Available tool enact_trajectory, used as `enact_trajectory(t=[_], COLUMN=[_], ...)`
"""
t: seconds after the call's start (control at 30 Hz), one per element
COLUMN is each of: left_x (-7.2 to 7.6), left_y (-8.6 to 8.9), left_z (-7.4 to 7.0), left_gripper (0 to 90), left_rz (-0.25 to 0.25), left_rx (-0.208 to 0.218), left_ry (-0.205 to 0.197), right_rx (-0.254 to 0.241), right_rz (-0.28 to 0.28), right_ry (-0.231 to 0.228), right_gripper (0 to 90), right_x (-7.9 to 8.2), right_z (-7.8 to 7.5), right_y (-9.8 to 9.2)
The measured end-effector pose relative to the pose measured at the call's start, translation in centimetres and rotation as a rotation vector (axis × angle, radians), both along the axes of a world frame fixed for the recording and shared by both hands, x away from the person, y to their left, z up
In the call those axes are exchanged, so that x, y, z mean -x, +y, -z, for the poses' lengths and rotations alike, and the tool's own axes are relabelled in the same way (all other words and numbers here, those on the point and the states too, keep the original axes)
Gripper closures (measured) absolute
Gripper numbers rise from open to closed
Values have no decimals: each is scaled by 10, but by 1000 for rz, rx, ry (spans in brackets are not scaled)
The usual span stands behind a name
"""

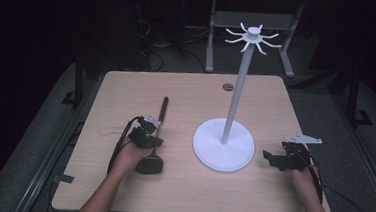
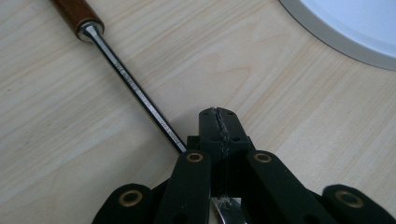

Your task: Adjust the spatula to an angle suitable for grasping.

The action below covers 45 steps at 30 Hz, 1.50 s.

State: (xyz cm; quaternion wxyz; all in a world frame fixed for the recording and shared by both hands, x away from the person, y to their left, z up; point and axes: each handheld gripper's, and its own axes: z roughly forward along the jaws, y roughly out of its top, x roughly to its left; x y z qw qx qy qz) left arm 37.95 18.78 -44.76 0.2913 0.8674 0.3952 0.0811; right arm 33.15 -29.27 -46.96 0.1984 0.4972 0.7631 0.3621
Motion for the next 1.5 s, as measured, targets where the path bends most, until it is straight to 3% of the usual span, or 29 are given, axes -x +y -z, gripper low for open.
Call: enact_trajectory(t=[0.37,0.77,0.93,1.5], left_x=[-3,-6,-7,-11], left_y=[15,32,38,66], left_z=[-3,-3,-5,-7], left_gripper=[899,899,899,899], left_rz=[-41,-84,-105,-187], left_rx=[-41,-59,-93,-107], left_ry=[-10,-19,-25,-33], right_rx=[0,0,0,-2], right_rz=[-1,0,1,1], right_ry=[0,0,1,5], right_gripper=[143,143,143,143], right_x=[0,0,0,0], right_z=[0,0,0,0], right_y=[0,-1,-1,-1])
